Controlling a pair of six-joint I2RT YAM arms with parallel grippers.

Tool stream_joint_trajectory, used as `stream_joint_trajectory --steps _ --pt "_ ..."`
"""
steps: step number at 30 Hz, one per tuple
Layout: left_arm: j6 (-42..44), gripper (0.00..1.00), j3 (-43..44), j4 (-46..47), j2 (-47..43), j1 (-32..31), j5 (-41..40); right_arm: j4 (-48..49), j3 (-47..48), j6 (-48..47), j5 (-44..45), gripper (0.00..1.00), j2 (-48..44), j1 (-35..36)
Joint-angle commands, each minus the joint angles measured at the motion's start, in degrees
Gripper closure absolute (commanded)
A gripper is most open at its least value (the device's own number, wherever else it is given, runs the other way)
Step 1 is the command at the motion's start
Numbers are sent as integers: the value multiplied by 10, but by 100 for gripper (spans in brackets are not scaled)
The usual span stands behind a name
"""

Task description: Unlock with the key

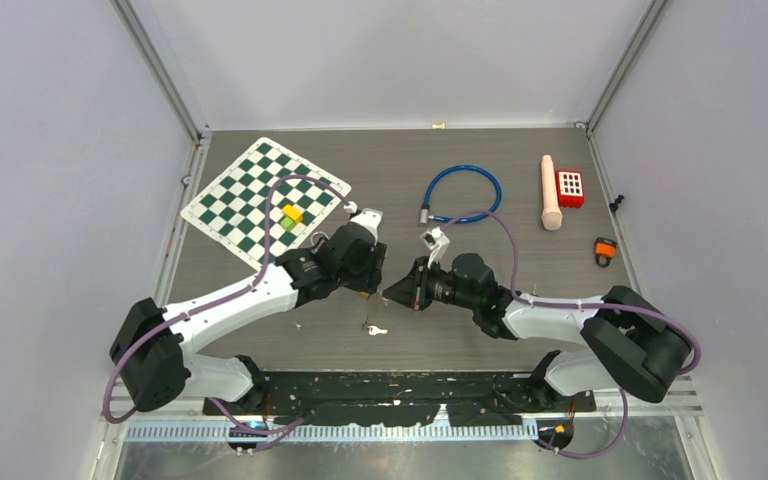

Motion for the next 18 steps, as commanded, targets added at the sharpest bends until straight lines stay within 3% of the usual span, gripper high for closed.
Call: stream_joint_trajectory --steps 1,12,18 --pt "-4 100 41 50 -31 -8 14 2 24 -17 -10 95 -14 1" --pt "3 100 40 44 -29 -8 31 30 10 -2 -7 95 -20 -3" --pt "-54 100 38 43 -43 -8 63 59 -5 8 2 95 -33 -6"
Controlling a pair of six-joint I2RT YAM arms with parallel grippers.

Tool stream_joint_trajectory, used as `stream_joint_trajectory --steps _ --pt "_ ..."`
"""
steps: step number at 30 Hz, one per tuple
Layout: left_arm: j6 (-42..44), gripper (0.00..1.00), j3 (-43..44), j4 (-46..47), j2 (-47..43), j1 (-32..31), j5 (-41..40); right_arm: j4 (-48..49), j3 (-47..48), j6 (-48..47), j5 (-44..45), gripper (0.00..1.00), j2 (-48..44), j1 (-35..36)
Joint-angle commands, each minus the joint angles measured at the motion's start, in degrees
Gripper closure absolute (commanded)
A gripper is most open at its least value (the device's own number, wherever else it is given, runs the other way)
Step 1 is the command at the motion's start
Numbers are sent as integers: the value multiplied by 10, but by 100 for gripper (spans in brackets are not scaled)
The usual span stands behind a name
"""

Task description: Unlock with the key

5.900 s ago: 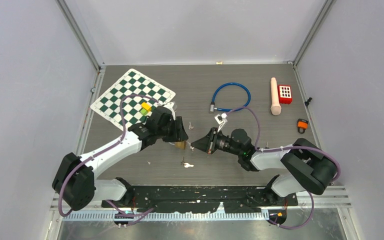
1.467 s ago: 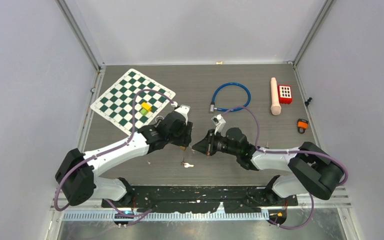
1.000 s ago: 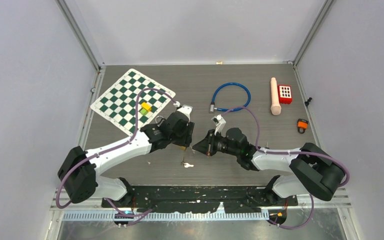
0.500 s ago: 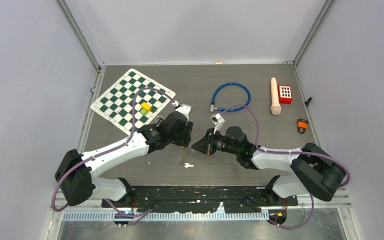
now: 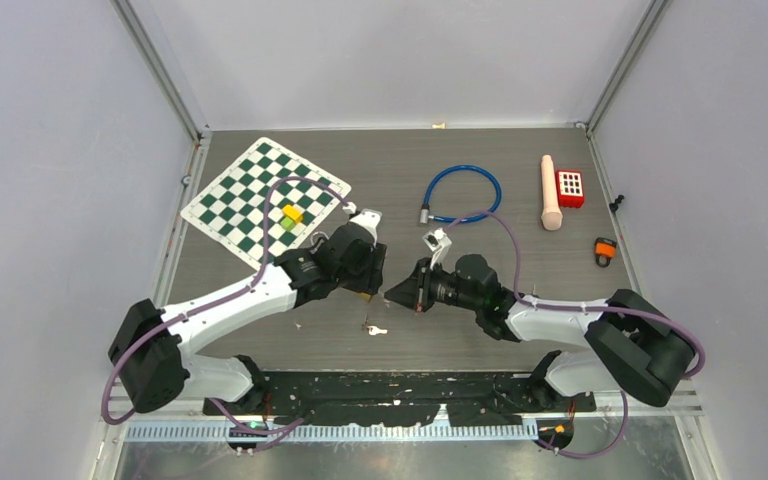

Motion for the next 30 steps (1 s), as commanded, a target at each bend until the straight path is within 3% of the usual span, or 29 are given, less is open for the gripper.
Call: stream_joint_trajectory --steps 1,9,25,30 --pt "-54 100 39 43 -44 -8 47 56 3 3 16 95 -24 -2" --pt "-113 100 26 30 -55 -10 38 41 14 5 17 95 -46 -2" --pt "-74 100 38 7 -87 -18 -7 -249 119 -60 26 95 -100 32" --pt "-70 100 35 13 -89 -18 -16 -277 142 -62 34 95 -104 47"
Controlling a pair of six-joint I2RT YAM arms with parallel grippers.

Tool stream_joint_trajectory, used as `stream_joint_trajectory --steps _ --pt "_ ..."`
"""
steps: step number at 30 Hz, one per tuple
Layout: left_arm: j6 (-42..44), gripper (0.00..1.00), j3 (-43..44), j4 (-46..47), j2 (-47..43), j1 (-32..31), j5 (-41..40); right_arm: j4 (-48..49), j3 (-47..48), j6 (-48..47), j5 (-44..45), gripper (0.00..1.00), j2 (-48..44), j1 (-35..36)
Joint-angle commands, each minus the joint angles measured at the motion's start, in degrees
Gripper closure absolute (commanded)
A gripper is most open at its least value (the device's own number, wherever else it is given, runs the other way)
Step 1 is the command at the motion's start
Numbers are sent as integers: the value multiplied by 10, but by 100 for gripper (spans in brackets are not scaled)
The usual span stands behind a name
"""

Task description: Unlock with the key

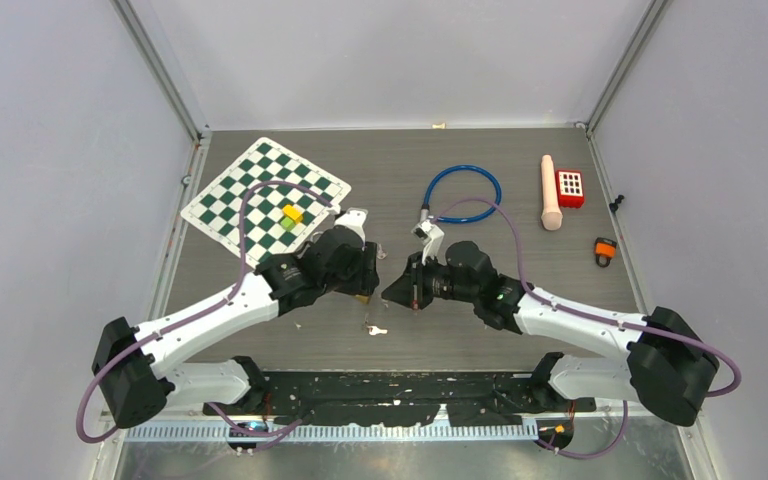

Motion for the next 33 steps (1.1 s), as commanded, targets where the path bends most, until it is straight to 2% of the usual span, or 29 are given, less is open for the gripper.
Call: stream_joint_trajectory --steps 1,14,23,33 --pt "0 100 34 56 -20 -8 -3 -26 37 -14 17 95 -19 16" --pt "-3 100 13 86 -31 -8 6 11 37 21 2 95 -17 20" --pt "10 100 -26 125 -59 -12 45 -35 59 27 45 95 -33 14" --pt "-1 100 -43 144 -87 -17 45 -81 102 22 35 95 -16 11"
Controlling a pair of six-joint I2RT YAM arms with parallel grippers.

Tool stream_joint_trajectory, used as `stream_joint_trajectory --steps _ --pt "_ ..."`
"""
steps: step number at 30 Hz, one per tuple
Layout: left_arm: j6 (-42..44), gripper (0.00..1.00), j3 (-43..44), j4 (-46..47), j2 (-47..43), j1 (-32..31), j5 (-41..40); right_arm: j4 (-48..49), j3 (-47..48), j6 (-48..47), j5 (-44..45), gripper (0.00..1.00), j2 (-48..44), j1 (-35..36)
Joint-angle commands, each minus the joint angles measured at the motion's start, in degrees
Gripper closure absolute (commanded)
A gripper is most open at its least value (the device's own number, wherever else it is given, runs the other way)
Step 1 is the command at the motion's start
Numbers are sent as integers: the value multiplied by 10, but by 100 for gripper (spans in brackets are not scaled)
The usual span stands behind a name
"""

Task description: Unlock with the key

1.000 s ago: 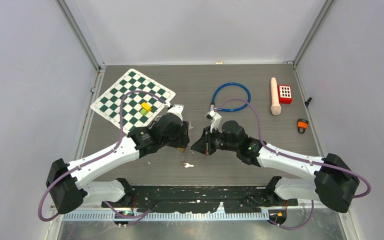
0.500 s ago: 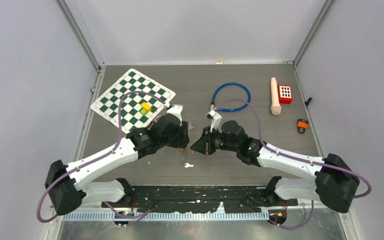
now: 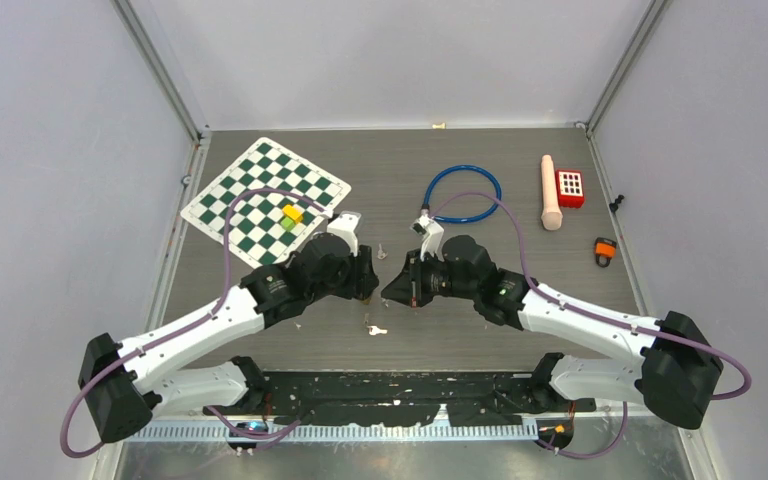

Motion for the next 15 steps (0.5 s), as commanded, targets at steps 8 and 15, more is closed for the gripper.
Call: stream_joint_trajectory --steps 8,15 --pt "-63 100 -15 104 -67 -12 7 25 50 -7 25 95 3 3" --pt "-121 100 -10 84 -68 -10 15 44 47 -30 74 95 33 39"
